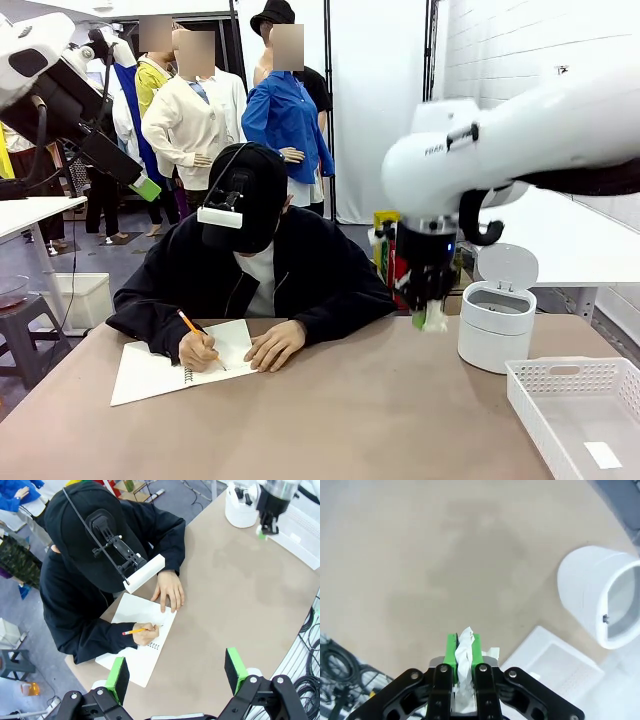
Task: Sort the paper based on its condition.
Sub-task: If a person hands you a paper, place it in the Organizing basket , and if it's crumpled, put it in the Trash can.
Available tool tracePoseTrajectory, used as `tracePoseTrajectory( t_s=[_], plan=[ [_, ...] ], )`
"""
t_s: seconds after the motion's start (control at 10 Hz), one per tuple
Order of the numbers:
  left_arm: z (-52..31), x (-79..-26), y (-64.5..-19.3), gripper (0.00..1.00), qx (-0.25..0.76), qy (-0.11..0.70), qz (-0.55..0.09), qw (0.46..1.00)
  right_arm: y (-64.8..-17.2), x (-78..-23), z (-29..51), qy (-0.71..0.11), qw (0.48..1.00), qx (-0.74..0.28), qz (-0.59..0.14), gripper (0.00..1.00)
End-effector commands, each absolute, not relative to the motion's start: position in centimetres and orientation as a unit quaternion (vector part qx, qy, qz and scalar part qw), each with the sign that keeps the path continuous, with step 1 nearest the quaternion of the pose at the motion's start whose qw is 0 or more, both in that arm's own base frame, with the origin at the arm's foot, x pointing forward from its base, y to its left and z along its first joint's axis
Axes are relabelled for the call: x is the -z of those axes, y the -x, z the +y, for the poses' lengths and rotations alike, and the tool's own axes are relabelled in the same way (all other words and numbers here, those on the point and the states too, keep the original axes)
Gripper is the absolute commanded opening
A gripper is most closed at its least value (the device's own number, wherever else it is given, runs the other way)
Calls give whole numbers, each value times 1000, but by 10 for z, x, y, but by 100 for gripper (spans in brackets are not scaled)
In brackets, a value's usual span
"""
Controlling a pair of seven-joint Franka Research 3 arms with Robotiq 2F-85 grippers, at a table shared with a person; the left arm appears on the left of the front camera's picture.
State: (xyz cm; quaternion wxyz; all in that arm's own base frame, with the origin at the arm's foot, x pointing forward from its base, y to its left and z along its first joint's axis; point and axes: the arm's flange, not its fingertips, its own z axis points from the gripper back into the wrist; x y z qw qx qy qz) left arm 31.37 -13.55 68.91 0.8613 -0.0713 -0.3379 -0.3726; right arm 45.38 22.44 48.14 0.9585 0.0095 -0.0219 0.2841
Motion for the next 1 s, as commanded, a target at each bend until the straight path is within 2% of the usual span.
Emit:
tracePoseTrajectory(
  t_s=[0.0, 0.3, 0.6, 0.9],
  plan=[
    [-135, -689, -313, 100, 372, 71, -336, 862, -475, -508, 213, 10, 964, -260, -44, 0],
    [-135, -689, -313, 100, 372, 71, -336, 862, -517, -554, 173, 26, 981, -176, -73, 0],
    [-135, -689, -313, 100, 372, 71, -336, 862, -547, -563, 148, 37, 993, -54, -97, 0],
    [-135, -689, -313, 100, 372, 71, -336, 862, -579, -519, 113, 50, 997, 7, -55, 0]
  ],
)
